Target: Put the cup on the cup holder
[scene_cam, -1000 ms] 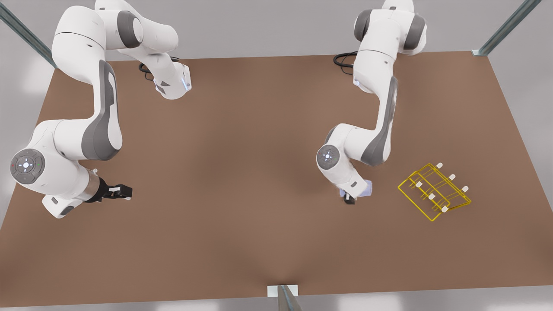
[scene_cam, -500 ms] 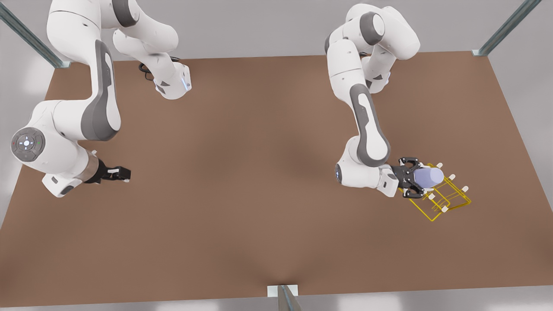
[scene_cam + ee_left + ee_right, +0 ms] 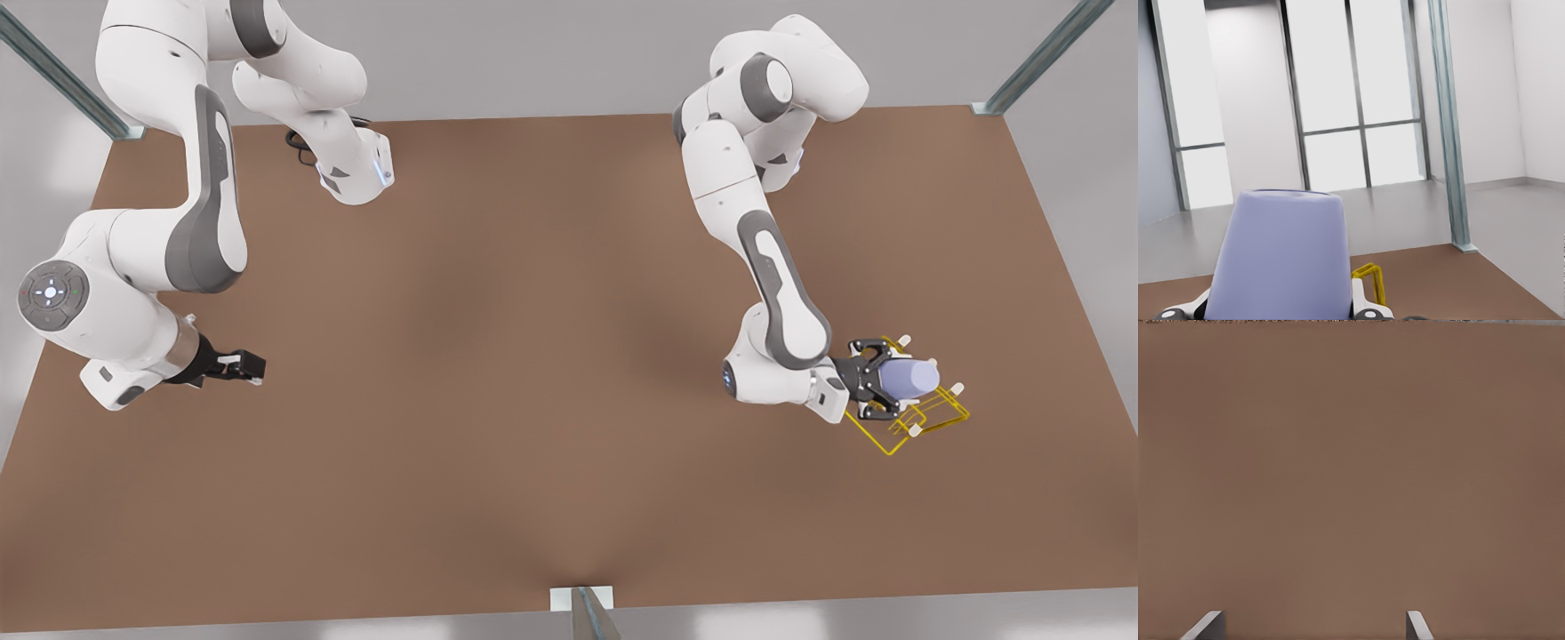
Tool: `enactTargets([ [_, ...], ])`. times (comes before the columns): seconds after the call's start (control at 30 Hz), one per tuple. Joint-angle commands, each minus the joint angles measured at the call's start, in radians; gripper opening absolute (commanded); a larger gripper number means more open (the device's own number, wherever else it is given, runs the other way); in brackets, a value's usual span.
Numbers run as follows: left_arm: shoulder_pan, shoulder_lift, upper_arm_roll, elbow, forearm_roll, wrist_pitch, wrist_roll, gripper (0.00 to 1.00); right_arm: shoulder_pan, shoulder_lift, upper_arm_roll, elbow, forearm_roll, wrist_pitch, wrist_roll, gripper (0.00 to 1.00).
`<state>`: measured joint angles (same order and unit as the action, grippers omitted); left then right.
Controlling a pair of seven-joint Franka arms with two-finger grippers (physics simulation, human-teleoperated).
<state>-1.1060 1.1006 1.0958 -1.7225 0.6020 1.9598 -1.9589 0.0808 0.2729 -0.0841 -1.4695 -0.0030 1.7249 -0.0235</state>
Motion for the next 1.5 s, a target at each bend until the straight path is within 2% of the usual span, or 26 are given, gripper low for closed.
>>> enactTargets([
  [0.0,0.011,0.001,-0.008,0.000,0.001,0.025,-0.089,0.71,0.002,0.000,0.000,0.008,-0.005,0.004,0.004,1.00],
  [0.23,0.015,0.022,-0.022,-0.003,0.002,0.025,-0.109,0.71,0.000,0.006,0.000,0.017,0.002,-0.001,0.007,1.00],
  [0.5,-0.055,0.002,-0.022,-0.101,-0.001,0.030,-0.109,0.71,0.000,0.006,-0.002,0.015,-0.002,-0.001,0.008,1.00],
  [0.93,-0.074,0.016,-0.033,-0.094,-0.039,0.024,-0.140,0.76,-0.003,0.008,-0.002,0.015,0.002,-0.001,0.008,1.00],
  [0.97,-0.074,0.016,-0.033,-0.092,-0.039,0.027,-0.144,0.96,-0.001,0.008,-0.002,0.015,0.002,-0.001,0.008,1.00],
  [1.0,-0.072,0.021,-0.033,-0.092,-0.038,0.027,-0.159,1.00,-0.001,0.008,-0.002,0.015,0.002,-0.001,0.008,1.00],
  [1.13,-0.078,0.018,-0.031,-0.094,-0.033,0.014,-0.152,1.00,-0.001,0.008,-0.002,0.015,0.002,0.001,0.008,1.00],
  [1.17,-0.092,-0.024,-0.030,-0.095,-0.030,0.002,-0.143,1.00,-0.003,0.008,-0.002,0.015,0.002,0.001,0.008,1.00],
  [1.2,-0.118,-0.123,-0.031,-0.088,-0.027,-0.065,-0.092,1.00,-0.001,0.008,-0.002,0.015,0.002,0.001,0.008,1.00],
  [1.23,-0.199,-0.319,-0.059,-0.071,-0.080,-0.267,0.331,1.00,-0.003,0.008,-0.002,0.015,0.002,0.001,0.007,1.00],
  [1.27,-0.233,-0.453,-0.070,0.098,-0.202,-0.522,0.775,1.00,-0.001,0.008,-0.002,0.015,0.002,0.001,0.008,1.00],
  [1.3,-0.230,-0.450,-0.120,0.323,-0.286,-0.768,1.256,1.00,-0.001,0.008,-0.002,0.015,0.002,0.001,0.007,1.00],
  [1.33,-0.221,-0.456,-0.116,0.486,-0.419,-0.889,1.656,1.00,-0.001,0.008,-0.002,0.015,0.002,0.001,0.007,1.00],
  [1.37,-0.192,-0.472,-0.116,0.541,-0.505,-0.949,1.908,1.00,-0.001,0.008,-0.002,0.015,0.002,0.001,0.007,1.00],
  [1.4,-0.164,-0.544,-0.119,0.547,-0.548,-0.957,2.187,1.00,-0.001,0.008,-0.002,0.015,0.002,0.001,0.007,1.00],
  [1.43,-0.069,-0.559,-0.119,0.567,-0.697,-0.978,2.269,1.00,-0.001,0.008,-0.002,0.015,0.000,0.001,0.007,1.00],
  [1.47,0.044,-0.614,-0.177,0.592,-0.806,-1.010,2.269,1.00,-0.001,0.009,-0.002,0.015,0.000,0.001,0.007,1.00],
])
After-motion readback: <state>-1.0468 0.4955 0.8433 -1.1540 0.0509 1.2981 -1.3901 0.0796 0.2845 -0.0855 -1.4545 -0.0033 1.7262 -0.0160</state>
